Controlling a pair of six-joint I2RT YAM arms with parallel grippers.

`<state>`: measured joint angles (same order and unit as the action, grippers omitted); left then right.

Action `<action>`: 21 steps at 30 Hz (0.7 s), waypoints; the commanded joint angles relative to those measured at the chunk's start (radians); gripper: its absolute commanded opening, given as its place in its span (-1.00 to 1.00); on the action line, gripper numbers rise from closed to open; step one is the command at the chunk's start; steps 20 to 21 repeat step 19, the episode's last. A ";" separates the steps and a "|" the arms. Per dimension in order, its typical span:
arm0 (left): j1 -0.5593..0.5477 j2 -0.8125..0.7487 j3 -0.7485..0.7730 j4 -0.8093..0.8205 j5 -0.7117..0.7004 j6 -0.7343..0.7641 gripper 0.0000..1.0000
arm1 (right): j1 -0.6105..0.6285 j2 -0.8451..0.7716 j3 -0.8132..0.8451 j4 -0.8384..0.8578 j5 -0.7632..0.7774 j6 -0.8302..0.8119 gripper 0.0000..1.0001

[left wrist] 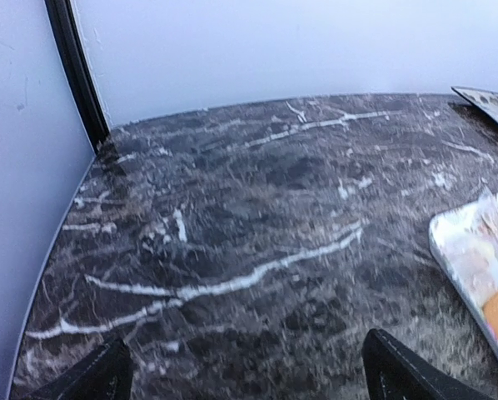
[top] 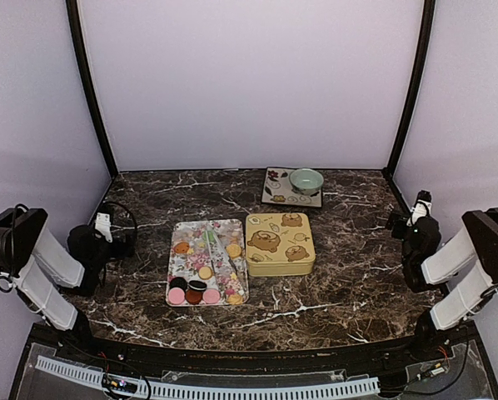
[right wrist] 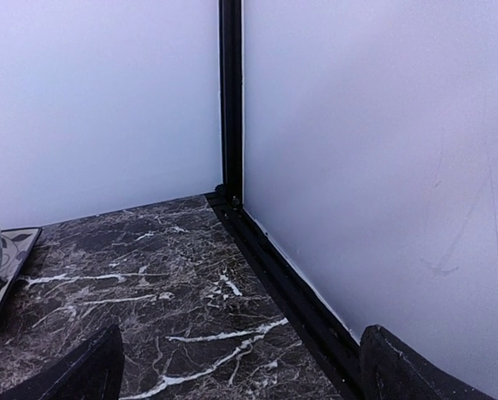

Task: Pack the cookies
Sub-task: Reset both arms

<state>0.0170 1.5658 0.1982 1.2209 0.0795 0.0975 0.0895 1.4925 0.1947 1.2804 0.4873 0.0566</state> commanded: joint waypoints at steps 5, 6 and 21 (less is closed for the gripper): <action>0.012 0.001 0.076 0.034 -0.010 -0.019 0.98 | -0.066 0.031 0.023 -0.003 -0.137 0.034 0.99; 0.011 0.004 0.070 0.046 -0.008 -0.017 0.98 | -0.067 0.040 0.019 0.015 -0.139 0.029 0.99; 0.012 0.003 0.073 0.033 -0.010 -0.019 0.98 | -0.067 0.043 0.014 0.043 -0.141 0.028 0.99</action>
